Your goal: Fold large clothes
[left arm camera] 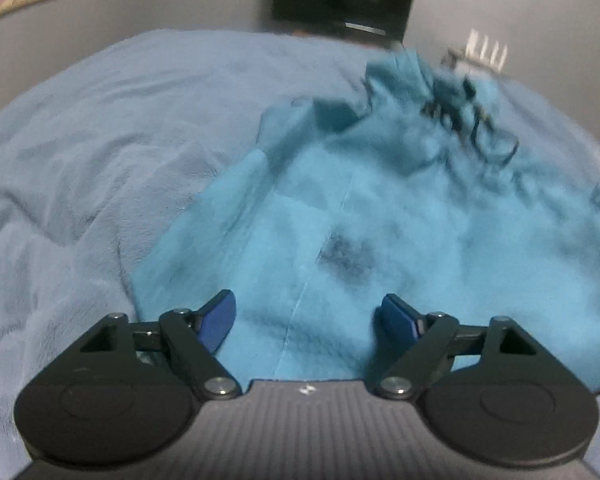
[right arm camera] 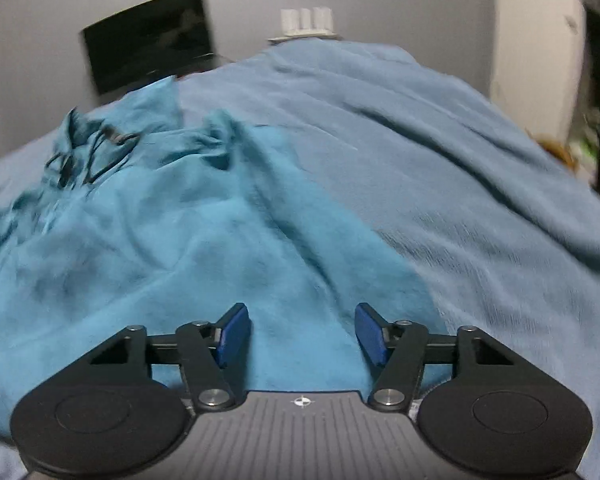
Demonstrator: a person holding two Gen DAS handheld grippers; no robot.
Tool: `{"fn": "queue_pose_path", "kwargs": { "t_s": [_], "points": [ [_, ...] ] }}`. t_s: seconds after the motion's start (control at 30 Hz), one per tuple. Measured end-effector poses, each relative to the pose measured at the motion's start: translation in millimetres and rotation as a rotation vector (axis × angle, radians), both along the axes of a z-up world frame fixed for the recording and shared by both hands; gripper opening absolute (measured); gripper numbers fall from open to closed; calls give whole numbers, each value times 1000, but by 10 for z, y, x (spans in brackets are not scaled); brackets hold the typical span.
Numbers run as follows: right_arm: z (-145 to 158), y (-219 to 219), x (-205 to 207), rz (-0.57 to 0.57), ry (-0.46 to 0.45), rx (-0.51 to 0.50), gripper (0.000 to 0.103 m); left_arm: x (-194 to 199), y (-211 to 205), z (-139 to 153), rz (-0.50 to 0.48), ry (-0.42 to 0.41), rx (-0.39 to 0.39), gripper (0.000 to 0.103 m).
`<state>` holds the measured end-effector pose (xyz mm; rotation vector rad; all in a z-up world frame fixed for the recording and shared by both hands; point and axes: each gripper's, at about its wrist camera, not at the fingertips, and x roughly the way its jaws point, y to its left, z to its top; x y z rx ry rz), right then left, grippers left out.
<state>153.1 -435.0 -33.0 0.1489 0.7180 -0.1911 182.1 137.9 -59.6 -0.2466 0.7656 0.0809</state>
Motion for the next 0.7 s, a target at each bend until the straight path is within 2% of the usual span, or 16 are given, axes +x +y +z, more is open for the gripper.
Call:
{"fn": "queue_pose_path", "kwargs": {
  "t_s": [0.03, 0.07, 0.13, 0.2, 0.3, 0.47, 0.6, 0.7],
  "points": [
    [37, -52, -56, -23, -26, 32, 62, -59, 105, 52, 10, -22, -85, 80],
    [93, -119, -136, -43, -64, 74, 68, -124, 213, 107, 34, -48, -157, 80],
    [168, -198, -244, -71, -108, 132, 74, -305, 451, 240, 130, -102, -262, 80],
    [201, -299, -347, -103, -118, 195, 74, -411, 628, 313, 198, -121, -293, 80],
    [155, -410, -415, -151, -75, 288, 74, -520, 778, 324, 270, -69, -311, 80],
    [-55, -550, -517, -209, 41, 467, 74, -443, 789, 98, 267, 69, -403, 80],
    [-212, -506, -463, -217, 81, 520, 75, -360, 810, -161, 284, 150, -485, 80],
    [-273, -483, -409, -213, 100, 547, 76, -308, 795, -274, 270, 172, -514, 80]
  ]
}}
